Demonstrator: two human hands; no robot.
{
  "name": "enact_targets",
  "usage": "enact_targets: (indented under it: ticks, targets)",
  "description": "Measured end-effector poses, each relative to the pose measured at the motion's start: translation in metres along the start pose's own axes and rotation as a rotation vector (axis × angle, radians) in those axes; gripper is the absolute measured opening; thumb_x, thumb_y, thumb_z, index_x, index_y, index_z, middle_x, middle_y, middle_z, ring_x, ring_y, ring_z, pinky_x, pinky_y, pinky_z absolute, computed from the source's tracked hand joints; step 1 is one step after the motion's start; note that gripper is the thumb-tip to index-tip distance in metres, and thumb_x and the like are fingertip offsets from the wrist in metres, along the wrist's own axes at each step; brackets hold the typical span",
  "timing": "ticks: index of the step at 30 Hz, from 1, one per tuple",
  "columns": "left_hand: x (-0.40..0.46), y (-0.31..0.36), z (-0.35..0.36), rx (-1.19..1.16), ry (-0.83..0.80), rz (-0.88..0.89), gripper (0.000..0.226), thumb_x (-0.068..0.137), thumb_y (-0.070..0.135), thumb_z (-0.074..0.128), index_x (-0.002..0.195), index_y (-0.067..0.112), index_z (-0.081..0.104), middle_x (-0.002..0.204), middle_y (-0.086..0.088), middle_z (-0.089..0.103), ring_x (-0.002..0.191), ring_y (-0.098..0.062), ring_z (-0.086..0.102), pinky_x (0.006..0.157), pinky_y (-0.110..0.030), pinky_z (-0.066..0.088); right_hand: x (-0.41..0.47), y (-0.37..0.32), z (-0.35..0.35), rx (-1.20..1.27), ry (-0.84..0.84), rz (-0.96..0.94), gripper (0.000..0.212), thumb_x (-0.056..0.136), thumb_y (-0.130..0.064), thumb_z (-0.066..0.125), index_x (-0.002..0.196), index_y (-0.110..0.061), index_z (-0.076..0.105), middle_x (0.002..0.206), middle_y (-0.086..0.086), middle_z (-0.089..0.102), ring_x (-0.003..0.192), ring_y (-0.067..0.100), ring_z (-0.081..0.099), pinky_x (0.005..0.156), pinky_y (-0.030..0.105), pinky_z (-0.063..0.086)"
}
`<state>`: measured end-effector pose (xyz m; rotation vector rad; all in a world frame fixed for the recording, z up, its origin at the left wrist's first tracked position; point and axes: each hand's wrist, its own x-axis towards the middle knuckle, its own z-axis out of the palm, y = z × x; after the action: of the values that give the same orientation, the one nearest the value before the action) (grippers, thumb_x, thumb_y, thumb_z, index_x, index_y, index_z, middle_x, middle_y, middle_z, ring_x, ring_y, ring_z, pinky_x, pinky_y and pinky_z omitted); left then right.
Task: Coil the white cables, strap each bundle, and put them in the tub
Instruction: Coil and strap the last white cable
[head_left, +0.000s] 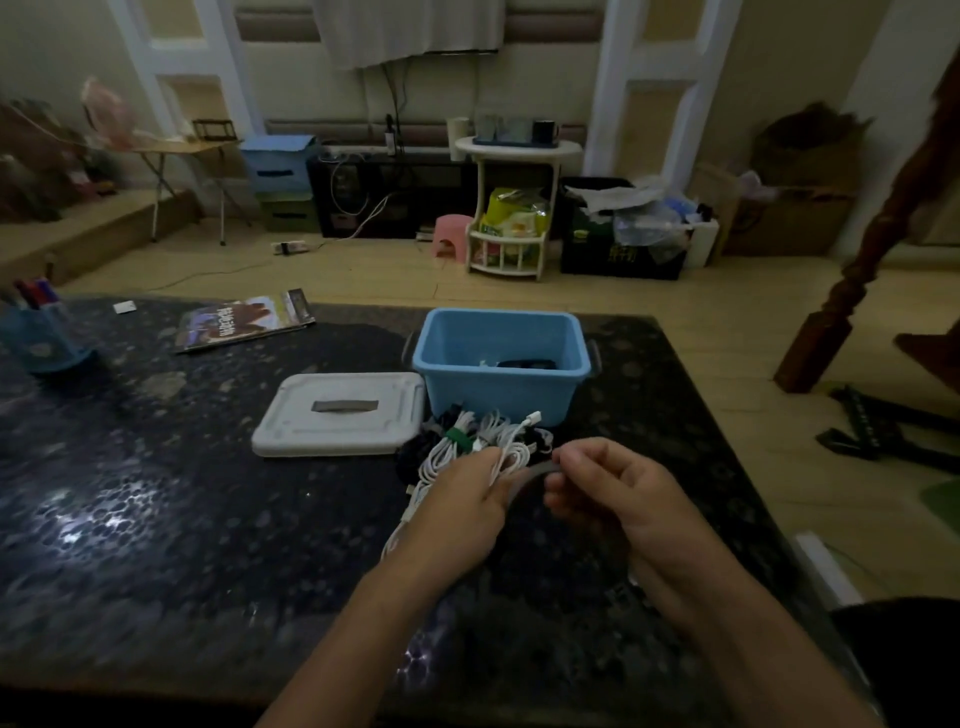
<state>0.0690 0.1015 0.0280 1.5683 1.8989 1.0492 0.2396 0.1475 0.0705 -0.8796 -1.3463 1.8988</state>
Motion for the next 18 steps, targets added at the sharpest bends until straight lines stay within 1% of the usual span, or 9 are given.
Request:
enact_targets:
  ticks: [3, 5, 7, 8, 10, 12, 15, 17, 18]
  targets:
    - [0.002, 0.008, 0.003, -0.163, -0.024, 0.003, 0.030, 0.090, 0.054, 0.051, 0.095, 0.032, 0.071, 0.092, 0.006, 0.073, 0.091, -0.014, 0.069, 0.085, -0.041, 0.054, 0.001, 0.001, -0.005, 0.056, -0.064, 0.002, 0.030, 0.081, -0.018, 0.067, 0.111, -0.017, 0.072, 0.097, 0.011, 0.077, 0.086, 0.018, 0.074, 0.076, 0.025, 0.059]
    - [0.004, 0.011, 0.004, -0.186, -0.004, 0.014, 0.018, 0.091, 0.043, 0.054, 0.083, 0.037, 0.069, 0.085, 0.011, 0.071, 0.084, -0.009, 0.067, 0.079, -0.035, 0.053, 0.002, 0.000, -0.006, 0.002, -0.060, 0.012, 0.027, 0.088, -0.014, 0.064, 0.114, -0.018, 0.073, 0.101, 0.009, 0.077, 0.088, 0.017, 0.074, 0.076, 0.025, 0.058]
    - [0.007, 0.013, 0.005, -0.178, 0.007, 0.014, 0.022, 0.095, 0.023, 0.054, 0.075, 0.027, 0.063, 0.075, 0.008, 0.065, 0.071, -0.008, 0.060, 0.067, -0.037, 0.049, 0.003, 0.002, -0.004, -0.111, -0.005, -0.002, 0.020, 0.092, -0.008, 0.063, 0.107, -0.013, 0.074, 0.094, 0.008, 0.078, 0.076, 0.015, 0.072, 0.067, 0.021, 0.057]
    - [0.007, 0.014, 0.005, -0.177, 0.003, 0.002, 0.022, 0.095, 0.020, 0.054, 0.074, 0.022, 0.059, 0.073, 0.005, 0.063, 0.068, -0.009, 0.057, 0.064, -0.040, 0.047, 0.005, 0.005, -0.003, -0.174, 0.030, -0.022, 0.017, 0.093, -0.006, 0.063, 0.103, -0.011, 0.075, 0.088, 0.007, 0.077, 0.068, 0.013, 0.069, 0.061, 0.020, 0.055]
    - [0.007, 0.018, 0.007, -0.176, -0.008, -0.005, 0.022, 0.094, 0.021, 0.056, 0.072, 0.017, 0.054, 0.071, 0.000, 0.059, 0.064, -0.010, 0.052, 0.062, -0.038, 0.044, 0.008, 0.010, -0.002, -0.268, 0.101, -0.072, 0.011, 0.093, -0.007, 0.065, 0.096, -0.010, 0.076, 0.077, 0.004, 0.075, 0.056, 0.011, 0.062, 0.054, 0.019, 0.051]
    - [0.007, 0.023, 0.008, -0.186, -0.039, -0.002, 0.027, 0.095, 0.015, 0.056, 0.069, 0.017, 0.049, 0.067, -0.002, 0.053, 0.059, -0.010, 0.046, 0.057, -0.034, 0.039, 0.011, 0.012, 0.000, -0.305, 0.149, -0.101, 0.006, 0.089, -0.013, 0.071, 0.090, -0.008, 0.075, 0.072, 0.002, 0.073, 0.053, 0.010, 0.059, 0.052, 0.019, 0.048]
    - [0.006, 0.027, 0.008, -0.212, -0.103, 0.023, 0.024, 0.095, 0.012, 0.056, 0.072, 0.009, 0.049, 0.068, -0.008, 0.051, 0.059, -0.012, 0.045, 0.053, -0.034, 0.036, 0.013, 0.015, 0.003, -0.329, 0.182, -0.125, 0.013, 0.087, -0.015, 0.075, 0.085, -0.002, 0.071, 0.065, 0.001, 0.070, 0.051, 0.008, 0.058, 0.049, 0.017, 0.046]
    - [0.005, 0.030, 0.005, -0.254, -0.147, 0.000, 0.019, 0.089, 0.011, 0.057, 0.072, 0.005, 0.049, 0.065, -0.007, 0.050, 0.056, -0.013, 0.044, 0.050, -0.032, 0.035, 0.014, 0.016, 0.003, -0.319, 0.192, -0.128, 0.015, 0.087, -0.014, 0.075, 0.083, 0.000, 0.069, 0.063, 0.002, 0.070, 0.051, 0.007, 0.059, 0.048, 0.017, 0.046]
    - [0.004, 0.033, 0.004, -0.325, -0.175, -0.040, 0.016, 0.084, 0.010, 0.055, 0.071, 0.008, 0.048, 0.060, -0.003, 0.046, 0.051, -0.012, 0.041, 0.047, -0.029, 0.032, 0.014, 0.016, 0.002, -0.307, 0.190, -0.116, 0.015, 0.087, -0.014, 0.075, 0.082, -0.001, 0.069, 0.063, 0.002, 0.070, 0.051, 0.007, 0.060, 0.048, 0.017, 0.047]
